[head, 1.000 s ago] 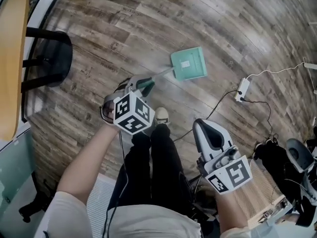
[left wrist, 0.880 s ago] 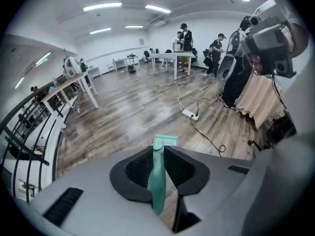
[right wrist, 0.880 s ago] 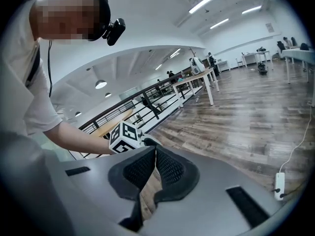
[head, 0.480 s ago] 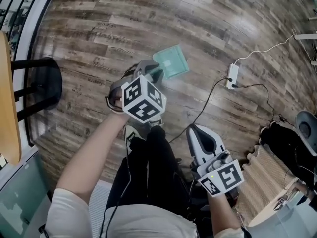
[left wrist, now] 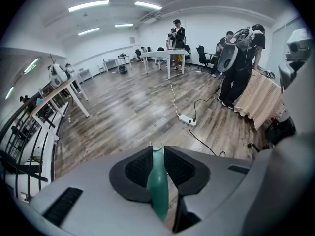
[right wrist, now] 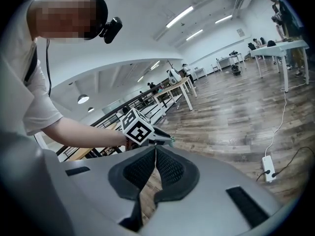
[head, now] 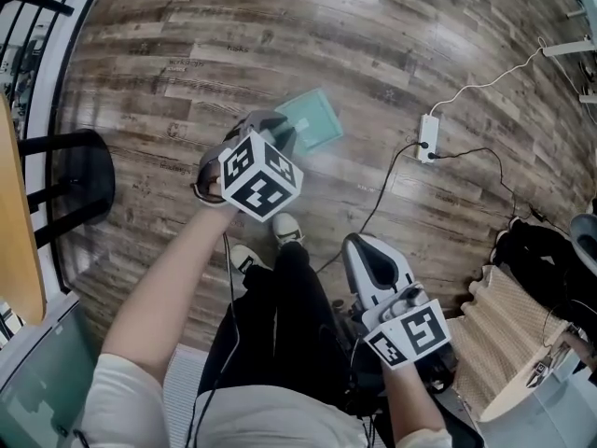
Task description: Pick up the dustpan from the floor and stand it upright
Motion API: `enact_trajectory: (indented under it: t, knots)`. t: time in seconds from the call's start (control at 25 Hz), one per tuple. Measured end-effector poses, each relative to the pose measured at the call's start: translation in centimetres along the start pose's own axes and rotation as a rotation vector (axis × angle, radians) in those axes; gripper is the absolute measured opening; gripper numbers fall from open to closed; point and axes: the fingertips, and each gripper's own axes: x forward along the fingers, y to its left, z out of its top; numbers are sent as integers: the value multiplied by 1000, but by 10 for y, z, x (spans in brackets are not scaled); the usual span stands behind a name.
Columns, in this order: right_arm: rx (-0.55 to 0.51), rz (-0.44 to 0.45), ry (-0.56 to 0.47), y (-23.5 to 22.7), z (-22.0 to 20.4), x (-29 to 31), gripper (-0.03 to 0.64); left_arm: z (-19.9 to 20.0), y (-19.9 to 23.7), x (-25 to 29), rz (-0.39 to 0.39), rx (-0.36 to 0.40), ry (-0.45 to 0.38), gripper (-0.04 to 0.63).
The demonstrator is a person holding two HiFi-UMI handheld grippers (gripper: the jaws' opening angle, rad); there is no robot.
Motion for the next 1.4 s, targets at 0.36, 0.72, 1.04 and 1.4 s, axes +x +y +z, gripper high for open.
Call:
enact_trajectory:
  t: [0.36,0.72,1.04,1.4]
  knots:
    - [-30,-24,-26,-2,10,-11,26,-1,-13,-48,-44,-16,-10,161]
    - [-177,-135,75,5,52,-60,26,20,-36,-219,20,-377,-319,72]
    - [-232,29,33,106,110,-71,26,-7,-51,-380,188,-608,-541,25]
    - [-309,238,-26,241,141,-59,27,-46,-83,-462,272,-670,-614,24]
